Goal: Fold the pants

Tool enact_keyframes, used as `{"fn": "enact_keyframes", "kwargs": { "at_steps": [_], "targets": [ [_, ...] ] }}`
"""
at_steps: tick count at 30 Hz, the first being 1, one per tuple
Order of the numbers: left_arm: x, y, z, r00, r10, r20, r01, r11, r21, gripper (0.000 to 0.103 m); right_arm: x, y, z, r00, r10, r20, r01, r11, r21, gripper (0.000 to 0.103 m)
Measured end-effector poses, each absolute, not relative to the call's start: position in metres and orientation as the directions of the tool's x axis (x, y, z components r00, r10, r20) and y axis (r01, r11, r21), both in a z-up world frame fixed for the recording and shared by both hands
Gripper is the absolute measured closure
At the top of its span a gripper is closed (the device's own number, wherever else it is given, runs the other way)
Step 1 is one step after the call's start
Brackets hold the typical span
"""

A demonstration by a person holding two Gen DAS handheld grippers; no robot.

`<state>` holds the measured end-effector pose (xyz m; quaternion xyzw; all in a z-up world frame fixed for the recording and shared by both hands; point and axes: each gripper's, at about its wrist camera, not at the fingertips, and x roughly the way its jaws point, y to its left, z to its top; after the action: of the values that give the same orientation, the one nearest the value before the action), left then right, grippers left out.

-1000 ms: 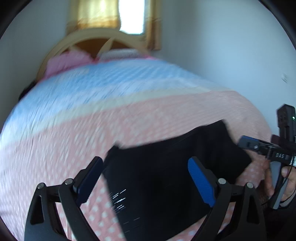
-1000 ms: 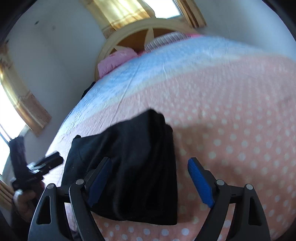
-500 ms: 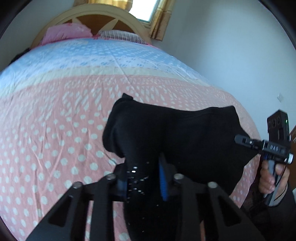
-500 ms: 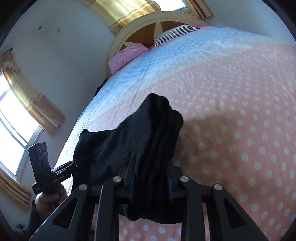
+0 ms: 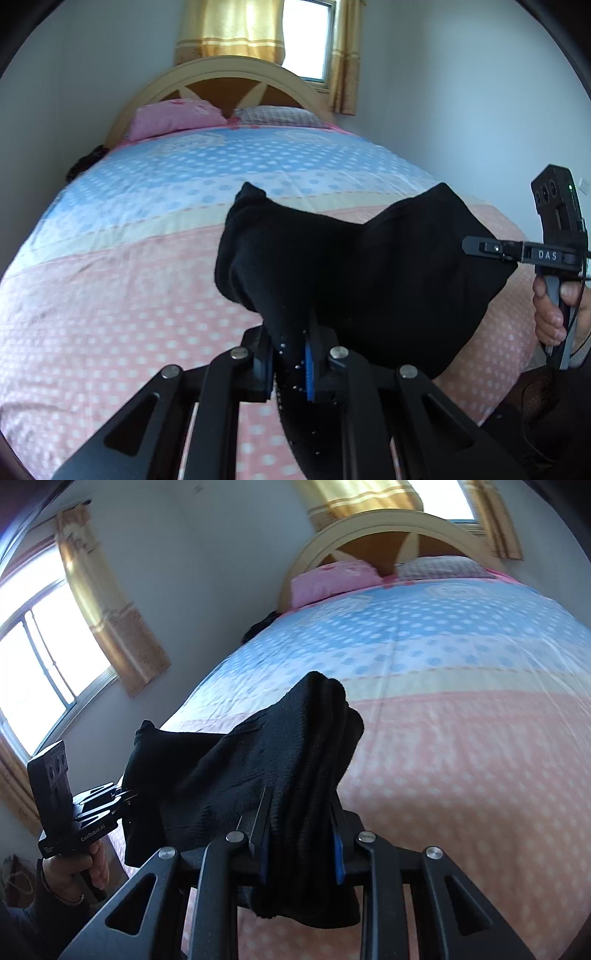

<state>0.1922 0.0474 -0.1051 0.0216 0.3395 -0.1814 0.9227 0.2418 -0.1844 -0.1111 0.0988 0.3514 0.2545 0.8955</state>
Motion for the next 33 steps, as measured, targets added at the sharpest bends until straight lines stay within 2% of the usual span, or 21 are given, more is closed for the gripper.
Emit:
{"fn": "enact_keyframes", "kwargs": {
  "at_steps": [9, 14, 16, 17, 18, 19, 20, 21, 22, 24, 26, 33],
  "targets": [
    [0.198, 0.138, -0.112, 0.750, -0.137, -0.648, 0.153, 0.988, -0.033, 0.090, 0.305, -0.070, -0.141, 0.506, 0.625, -0.595, -0.505, 0.774, 0.383, 0.077],
    [0.203, 0.184, -0.131, 0.742, -0.056, -0.668, 0.052, 0.998, -0.027, 0.090, 0.335, -0.029, -0.190, 0.439, 0.603, -0.666, -0.468, 0.786, 0.404, 0.076],
    [0.208, 0.195, -0.147, 0.722, -0.041, -0.691, 0.029, 0.999, -0.030, 0.088, 0.342, -0.032, -0.205, 0.445, 0.588, -0.675, -0.422, 0.803, 0.421, 0.068],
    [0.212, 0.199, -0.158, 0.703, -0.038, -0.710, 0.022, 0.999, -0.032, 0.086, 0.345, -0.038, -0.210, 0.443, 0.591, -0.674, -0.399, 0.803, 0.443, 0.062],
    [0.215, 0.203, -0.169, 0.689, -0.022, -0.724, 0.005, 1.000, -0.026, 0.079, 0.347, -0.045, -0.213, 0.445, 0.588, -0.675, -0.372, 0.807, 0.458, 0.048],
    [0.213, 0.205, -0.175, 0.685, -0.008, -0.728, -0.010, 1.000, -0.020, 0.065, 0.347, -0.053, -0.214, 0.451, 0.590, -0.669, -0.359, 0.807, 0.470, 0.043],
    [0.211, 0.206, -0.182, 0.688, 0.012, -0.725, -0.029, 1.000, -0.011, 0.057, 0.345, -0.059, -0.213, 0.460, 0.592, -0.661, -0.353, 0.806, 0.476, 0.042],
    [0.209, 0.208, -0.186, 0.693, 0.033, -0.720, -0.050, 0.999, -0.003, 0.044, 0.341, -0.069, -0.211, 0.486, 0.581, -0.653, -0.338, 0.814, 0.473, 0.041],
    [0.206, 0.212, -0.186, 0.700, 0.039, -0.713, -0.065, 0.998, -0.010, 0.038, 0.339, -0.076, -0.208, 0.504, 0.568, -0.651, -0.324, 0.823, 0.467, 0.037],
    [0.200, 0.216, -0.184, 0.701, 0.026, -0.713, -0.066, 0.997, -0.029, 0.037, 0.329, -0.094, -0.202, 0.548, 0.540, -0.639, -0.287, 0.839, 0.462, 0.036],
    [0.195, 0.218, -0.181, 0.697, 0.061, -0.715, -0.082, 0.997, 0.005, 0.028, 0.317, -0.106, -0.194, 0.589, 0.502, -0.633, -0.252, 0.859, 0.447, 0.036],
    [0.156, 0.235, -0.161, 0.700, 0.098, -0.708, -0.101, 0.994, 0.038, 0.028, 0.249, -0.111, -0.153, 0.680, 0.451, -0.578, -0.252, 0.884, 0.393, 0.036]
  ]
}}
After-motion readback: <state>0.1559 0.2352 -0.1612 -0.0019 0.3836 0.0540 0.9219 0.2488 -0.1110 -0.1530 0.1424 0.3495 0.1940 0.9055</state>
